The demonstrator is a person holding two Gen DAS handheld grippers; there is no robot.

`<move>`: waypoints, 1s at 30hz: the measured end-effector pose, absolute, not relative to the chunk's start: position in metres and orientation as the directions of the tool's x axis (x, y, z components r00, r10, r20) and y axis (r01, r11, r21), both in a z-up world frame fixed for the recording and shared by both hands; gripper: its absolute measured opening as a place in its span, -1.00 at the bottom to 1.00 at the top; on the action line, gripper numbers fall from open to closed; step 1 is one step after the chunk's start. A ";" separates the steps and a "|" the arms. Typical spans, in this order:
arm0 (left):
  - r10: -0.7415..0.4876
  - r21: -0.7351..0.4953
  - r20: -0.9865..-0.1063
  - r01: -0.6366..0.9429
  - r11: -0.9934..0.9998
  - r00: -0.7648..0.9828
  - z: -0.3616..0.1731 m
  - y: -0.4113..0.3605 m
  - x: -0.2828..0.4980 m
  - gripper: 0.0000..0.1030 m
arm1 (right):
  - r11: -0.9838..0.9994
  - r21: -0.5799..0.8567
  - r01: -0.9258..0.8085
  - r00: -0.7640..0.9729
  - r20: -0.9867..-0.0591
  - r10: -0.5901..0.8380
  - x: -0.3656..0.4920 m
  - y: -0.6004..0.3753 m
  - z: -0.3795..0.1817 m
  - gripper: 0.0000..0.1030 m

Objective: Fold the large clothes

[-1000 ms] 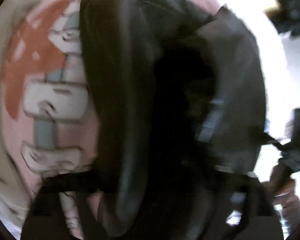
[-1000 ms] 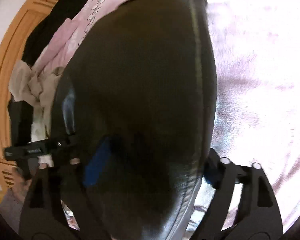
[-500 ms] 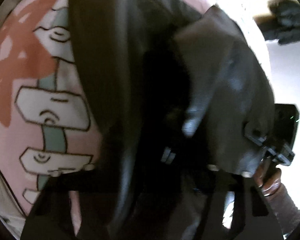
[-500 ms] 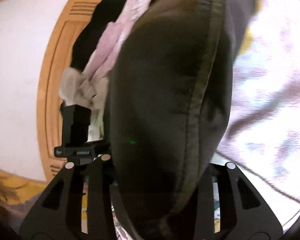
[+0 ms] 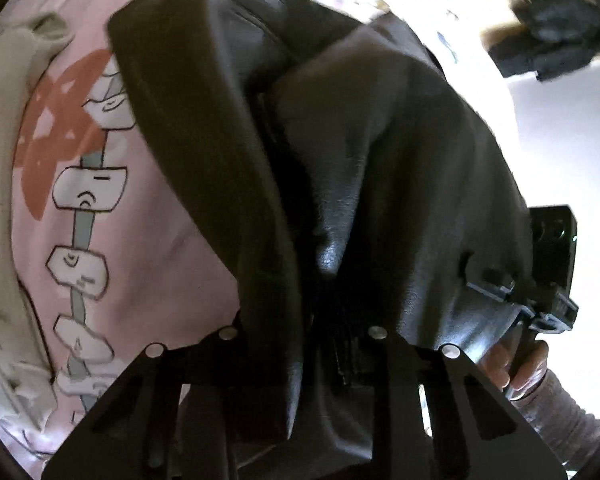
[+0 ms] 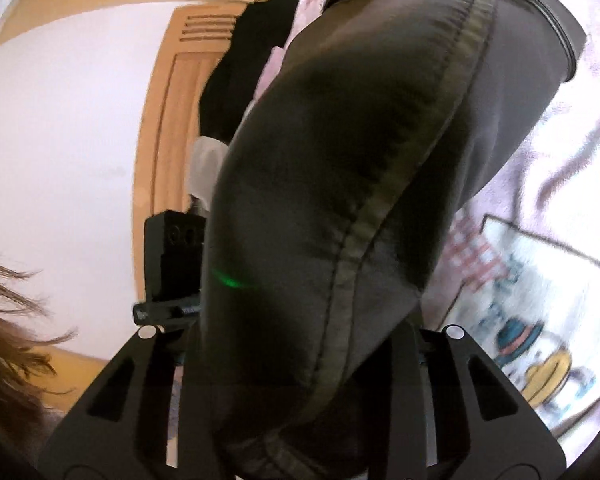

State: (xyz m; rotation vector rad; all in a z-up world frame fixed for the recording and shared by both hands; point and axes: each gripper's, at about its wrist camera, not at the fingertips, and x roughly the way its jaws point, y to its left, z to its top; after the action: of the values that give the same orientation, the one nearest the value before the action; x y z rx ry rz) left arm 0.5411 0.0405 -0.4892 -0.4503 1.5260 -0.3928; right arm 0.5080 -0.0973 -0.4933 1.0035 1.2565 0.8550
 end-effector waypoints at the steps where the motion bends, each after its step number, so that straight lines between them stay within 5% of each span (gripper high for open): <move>1: -0.519 -0.519 -0.855 -0.021 0.854 -0.001 -0.480 0.032 0.544 -0.55 | 0.356 0.934 0.008 0.140 -0.354 0.925 0.504 -0.099 -0.483 -0.42; 16: -0.542 -0.515 -0.838 0.435 0.739 -0.070 -0.232 -0.088 0.474 -0.61 | 0.363 0.932 -0.001 0.513 -0.311 0.800 0.395 -0.259 -0.238 -0.43; 24: -0.546 -0.441 -0.838 0.592 0.675 -0.002 -0.148 -0.280 0.487 -0.61 | 0.400 0.906 -0.136 0.593 -0.249 0.766 0.395 -0.444 -0.161 -0.43; 30: -0.566 -0.378 -0.823 0.696 0.611 0.050 -0.127 -0.496 0.498 -0.61 | 0.349 0.916 -0.198 0.681 -0.128 0.721 0.388 -0.657 -0.173 -0.43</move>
State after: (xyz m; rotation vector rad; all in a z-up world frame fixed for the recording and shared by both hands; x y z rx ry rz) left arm 0.4980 -0.4960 -0.1275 0.1343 1.1768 -0.9649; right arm 0.3881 -0.6565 -0.1730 1.0554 0.5810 0.6404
